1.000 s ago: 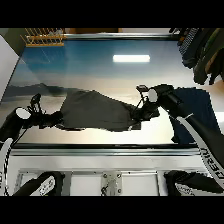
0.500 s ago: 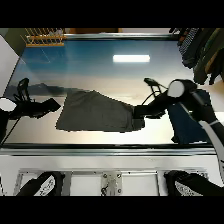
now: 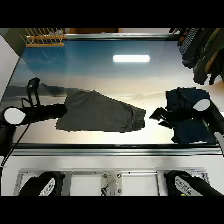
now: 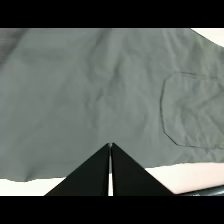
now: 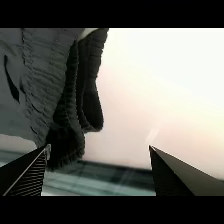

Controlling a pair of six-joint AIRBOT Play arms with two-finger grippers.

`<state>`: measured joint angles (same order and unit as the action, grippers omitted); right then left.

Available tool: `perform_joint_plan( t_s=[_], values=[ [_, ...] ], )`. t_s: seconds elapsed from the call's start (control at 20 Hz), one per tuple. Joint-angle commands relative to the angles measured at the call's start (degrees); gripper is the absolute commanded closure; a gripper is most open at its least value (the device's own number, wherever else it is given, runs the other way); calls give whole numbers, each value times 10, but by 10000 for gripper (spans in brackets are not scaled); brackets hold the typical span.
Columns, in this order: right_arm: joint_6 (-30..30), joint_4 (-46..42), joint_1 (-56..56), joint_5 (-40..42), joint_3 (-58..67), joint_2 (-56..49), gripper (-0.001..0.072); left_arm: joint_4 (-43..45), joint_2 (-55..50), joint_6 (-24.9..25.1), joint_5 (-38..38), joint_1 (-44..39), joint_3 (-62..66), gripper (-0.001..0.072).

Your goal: Fold the clothes and pants, and hang the long-sleeved shirts on hangers.

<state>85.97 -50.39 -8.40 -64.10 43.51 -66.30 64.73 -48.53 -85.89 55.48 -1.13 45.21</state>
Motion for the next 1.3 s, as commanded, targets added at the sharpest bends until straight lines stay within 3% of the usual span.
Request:
perform_joint_plan(
  t_s=[0.0, 0.15, 0.25, 0.5, 0.9, 1.0, 1.1, 1.15, 1.2, 1.25],
  values=[
    [-138, 185, -14, 85, -59, -50, -6, 1, 6, -19, -22, -62, -7, 700],
    [-202, 264, -10, 86, -59, -99, -4, 0, 6, -26, -23, -84, -7, 701],
    [-213, 264, 3, 85, -59, -123, -3, 0, 6, -27, -21, -87, -7, 700],
    [-218, 261, 50, 91, -59, -159, 1, 0, 6, -34, -20, -87, -7, 700],
    [-217, 306, 126, 164, -59, -163, 5, 0, 6, -38, -18, -87, -7, 700],
    [-217, 308, 140, 179, -59, -164, 33, 0, 6, -42, -15, -87, -7, 700],
    [-218, 308, 150, 192, -59, -164, 469, 0, 6, -42, -15, -87, -7, 701],
    [-233, 308, 151, 193, -57, -164, 610, 0, 6, -42, -15, -87, -7, 700],
    [-254, 308, 150, 193, -53, -164, 685, 0, 6, -42, -15, -87, -7, 701],
    [-266, 307, 149, 191, -46, -163, 686, 0, 6, -42, -15, -87, -7, 700]
  ],
)
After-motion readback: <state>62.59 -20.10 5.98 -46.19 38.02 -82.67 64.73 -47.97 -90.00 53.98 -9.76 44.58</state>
